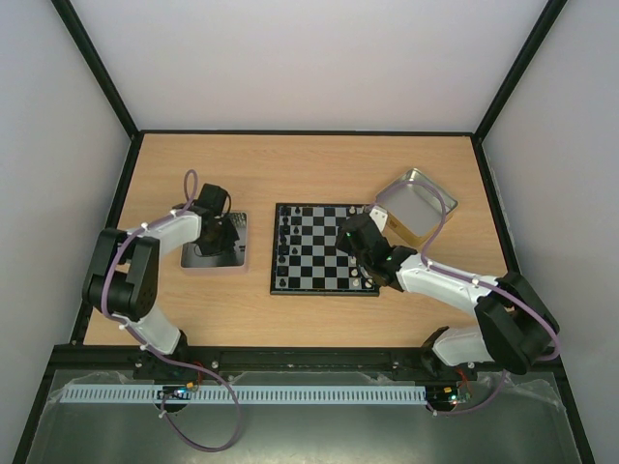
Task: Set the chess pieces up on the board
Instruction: Pick up the chess piece from the storage box.
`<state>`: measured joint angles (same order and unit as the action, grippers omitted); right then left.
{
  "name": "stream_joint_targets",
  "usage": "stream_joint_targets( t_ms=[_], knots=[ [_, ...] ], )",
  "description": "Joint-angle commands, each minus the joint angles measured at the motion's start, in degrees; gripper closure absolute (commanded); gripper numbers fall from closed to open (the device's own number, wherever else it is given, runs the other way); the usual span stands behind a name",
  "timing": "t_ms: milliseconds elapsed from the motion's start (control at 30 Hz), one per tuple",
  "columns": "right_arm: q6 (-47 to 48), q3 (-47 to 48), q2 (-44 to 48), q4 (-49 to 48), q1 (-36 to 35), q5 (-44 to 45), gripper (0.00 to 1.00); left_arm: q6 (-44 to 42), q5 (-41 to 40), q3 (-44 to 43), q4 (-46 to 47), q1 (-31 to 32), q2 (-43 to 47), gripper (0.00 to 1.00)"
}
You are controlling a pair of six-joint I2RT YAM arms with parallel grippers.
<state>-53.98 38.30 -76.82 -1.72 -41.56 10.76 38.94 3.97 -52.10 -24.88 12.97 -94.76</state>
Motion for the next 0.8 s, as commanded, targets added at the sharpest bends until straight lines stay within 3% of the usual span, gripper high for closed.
stream_joint_targets(
  t_ms=[0, 133, 267, 433, 600, 767],
  knots=[
    [2.2, 0.5, 1.7, -2.9, 0.3, -3.0, 0.59, -1.8, -1.1, 0.7, 0.4, 0.5, 4.2, 0.87],
    [6.8, 3.5, 1.1, -4.3, 0.3, -11.5, 0.59, -5.6, 0.5, 0.5, 2.5, 1.0, 11.3, 0.87],
    [10.1, 8.0, 0.6, -5.0, 0.5, -20.6, 0.59, -12.0, 7.3, -0.7, 4.6, 1.5, 17.8, 0.87],
    [11.8, 13.3, 0.2, -6.2, 1.3, -33.7, 0.58, -18.9, 23.4, -0.4, 10.0, 2.0, 25.6, 0.86],
    [8.4, 17.4, 0.3, -8.6, 1.5, -45.5, 0.49, -18.9, 40.3, -1.2, 17.8, 1.9, 28.6, 0.85],
    [1.9, 19.9, -0.1, -13.9, 1.5, -53.6, 0.47, -17.9, 55.3, -1.3, 26.1, 2.1, 29.5, 0.85]
  ],
)
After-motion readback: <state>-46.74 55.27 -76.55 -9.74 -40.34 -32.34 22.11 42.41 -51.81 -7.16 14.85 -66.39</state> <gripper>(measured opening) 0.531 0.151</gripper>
